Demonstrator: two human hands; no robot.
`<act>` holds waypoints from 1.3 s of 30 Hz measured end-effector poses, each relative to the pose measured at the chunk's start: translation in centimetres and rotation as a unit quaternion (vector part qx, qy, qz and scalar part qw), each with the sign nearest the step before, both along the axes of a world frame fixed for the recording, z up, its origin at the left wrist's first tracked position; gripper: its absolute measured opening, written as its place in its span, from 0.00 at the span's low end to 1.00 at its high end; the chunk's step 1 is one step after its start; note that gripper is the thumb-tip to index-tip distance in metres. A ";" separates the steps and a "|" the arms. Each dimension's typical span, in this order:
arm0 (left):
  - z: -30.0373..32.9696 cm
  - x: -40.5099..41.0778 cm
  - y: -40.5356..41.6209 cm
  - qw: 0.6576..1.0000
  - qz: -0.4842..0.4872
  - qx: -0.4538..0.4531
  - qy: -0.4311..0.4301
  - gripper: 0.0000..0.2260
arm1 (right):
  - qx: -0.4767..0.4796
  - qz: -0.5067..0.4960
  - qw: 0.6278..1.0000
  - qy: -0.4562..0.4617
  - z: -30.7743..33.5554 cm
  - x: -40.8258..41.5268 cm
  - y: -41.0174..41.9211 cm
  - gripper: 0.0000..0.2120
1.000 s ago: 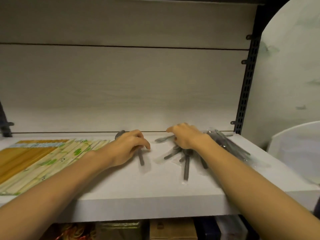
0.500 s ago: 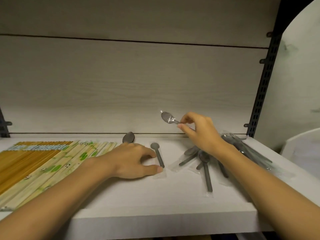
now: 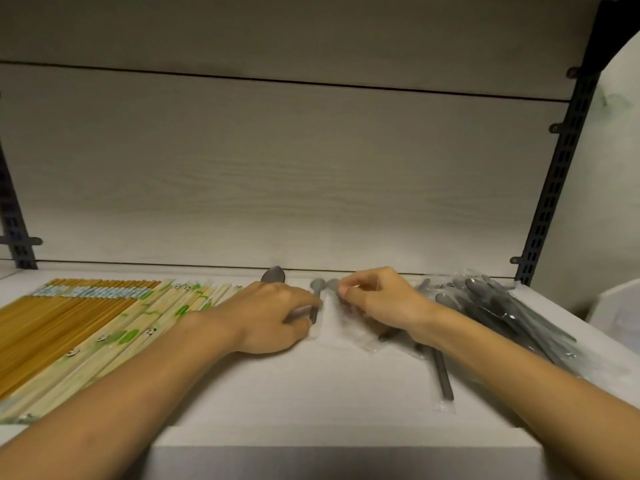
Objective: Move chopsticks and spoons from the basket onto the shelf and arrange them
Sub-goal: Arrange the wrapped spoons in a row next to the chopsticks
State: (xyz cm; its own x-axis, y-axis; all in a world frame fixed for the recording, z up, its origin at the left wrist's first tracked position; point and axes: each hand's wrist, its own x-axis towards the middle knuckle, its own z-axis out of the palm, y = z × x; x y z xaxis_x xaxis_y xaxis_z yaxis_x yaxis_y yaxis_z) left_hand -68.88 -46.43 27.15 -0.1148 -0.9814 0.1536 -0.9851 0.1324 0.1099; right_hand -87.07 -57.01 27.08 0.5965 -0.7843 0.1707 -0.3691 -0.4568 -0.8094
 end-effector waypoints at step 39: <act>-0.3 -0.3 0.6 0.998 0.048 -0.043 -0.012 0.11 | -0.252 -0.061 0.959 0.112 4.0 -10.3 0.9 0.07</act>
State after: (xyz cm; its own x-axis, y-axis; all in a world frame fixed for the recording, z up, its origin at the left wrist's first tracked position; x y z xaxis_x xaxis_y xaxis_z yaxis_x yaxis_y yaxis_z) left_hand -69.17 -45.81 26.88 -0.0260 -0.9715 0.2358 -0.9959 0.0457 0.0786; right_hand -97.34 -56.09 31.12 0.5716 -0.7023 0.4243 -0.5835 -0.7115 -0.3915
